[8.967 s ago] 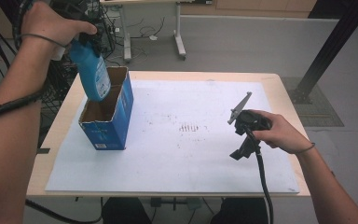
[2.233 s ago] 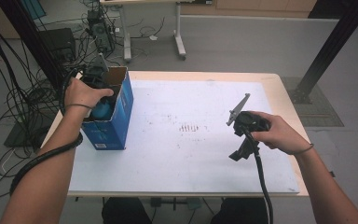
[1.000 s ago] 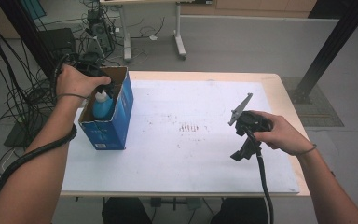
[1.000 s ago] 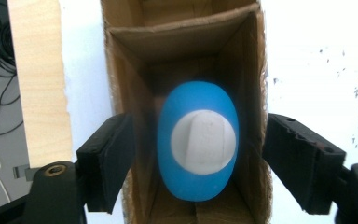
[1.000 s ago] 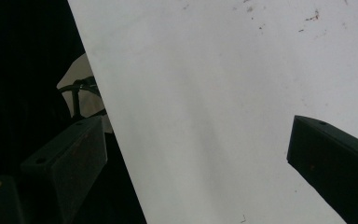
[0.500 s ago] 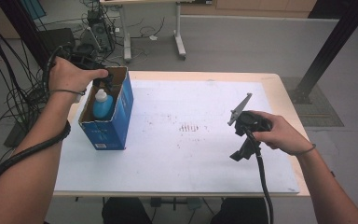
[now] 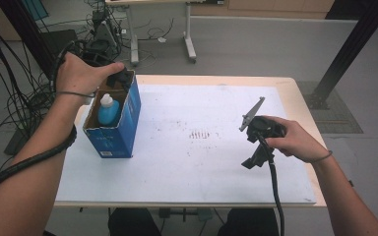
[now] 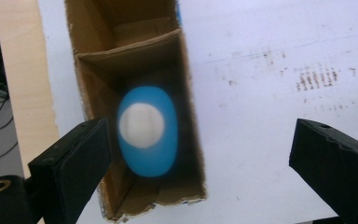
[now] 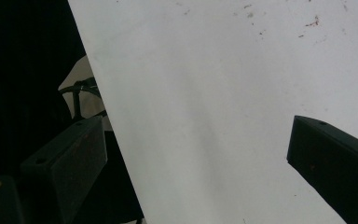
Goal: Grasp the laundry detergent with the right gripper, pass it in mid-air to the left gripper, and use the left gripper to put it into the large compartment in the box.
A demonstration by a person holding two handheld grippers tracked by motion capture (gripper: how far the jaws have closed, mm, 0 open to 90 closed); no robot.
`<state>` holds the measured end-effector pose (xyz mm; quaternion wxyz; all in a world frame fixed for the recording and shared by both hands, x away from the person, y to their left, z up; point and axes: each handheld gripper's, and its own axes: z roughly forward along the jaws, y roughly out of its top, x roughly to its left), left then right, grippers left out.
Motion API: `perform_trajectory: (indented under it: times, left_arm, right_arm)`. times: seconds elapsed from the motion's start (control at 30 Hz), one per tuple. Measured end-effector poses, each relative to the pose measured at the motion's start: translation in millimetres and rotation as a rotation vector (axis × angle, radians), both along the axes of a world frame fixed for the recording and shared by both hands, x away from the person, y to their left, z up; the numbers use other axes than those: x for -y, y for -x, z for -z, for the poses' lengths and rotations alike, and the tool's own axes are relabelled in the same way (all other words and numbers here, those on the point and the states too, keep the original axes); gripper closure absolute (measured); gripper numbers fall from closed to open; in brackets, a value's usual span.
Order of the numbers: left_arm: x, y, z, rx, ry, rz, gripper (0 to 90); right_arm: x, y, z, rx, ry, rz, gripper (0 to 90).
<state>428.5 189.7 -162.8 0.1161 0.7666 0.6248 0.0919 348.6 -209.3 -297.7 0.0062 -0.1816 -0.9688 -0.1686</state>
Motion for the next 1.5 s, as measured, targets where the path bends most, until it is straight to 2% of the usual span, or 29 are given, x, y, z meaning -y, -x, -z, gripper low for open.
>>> perform_trajectory:
  times: [0.33, 0.6, 0.77, 1.1, 1.17, 1.3, 1.5]
  left_arm:
    - [29.6, 7.5, -6.2, -0.006, 0.033, 0.077, 4.8]
    - [56.0, 6.3, 5.7, -0.028, 0.041, 0.144, 5.0]
    - [70.8, 6.0, 20.6, -0.048, 0.049, 0.176, 4.9]
    - [92.4, 6.4, 60.4, -0.078, 0.063, 0.215, 4.8]
    - [96.2, 6.5, 69.4, -0.093, 0.074, 0.222, 4.9]
    - [102.6, 8.1, 84.9, -0.113, 0.069, 0.235, 4.9]
    - [109.8, 9.0, 105.0, -0.129, 0.084, 0.252, 5.0]
  right_arm:
    - [-1.4, 0.6, -2.3, -0.008, 0.007, 0.002, 4.6]
    - [-1.4, 2.4, -1.5, -0.033, 0.005, 0.015, 4.7]
    - [1.7, 4.9, -4.9, -0.041, 0.001, 0.024, 4.5]
    - [5.9, 8.2, -19.2, -0.055, 0.006, 0.046, 4.1]
    - [6.3, 8.8, -23.1, -0.061, 0.002, 0.052, 4.1]
    - [6.1, 11.0, -31.8, -0.070, -0.003, 0.062, 4.0]
    - [6.5, 12.0, -45.6, -0.070, -0.003, 0.068, 4.1]
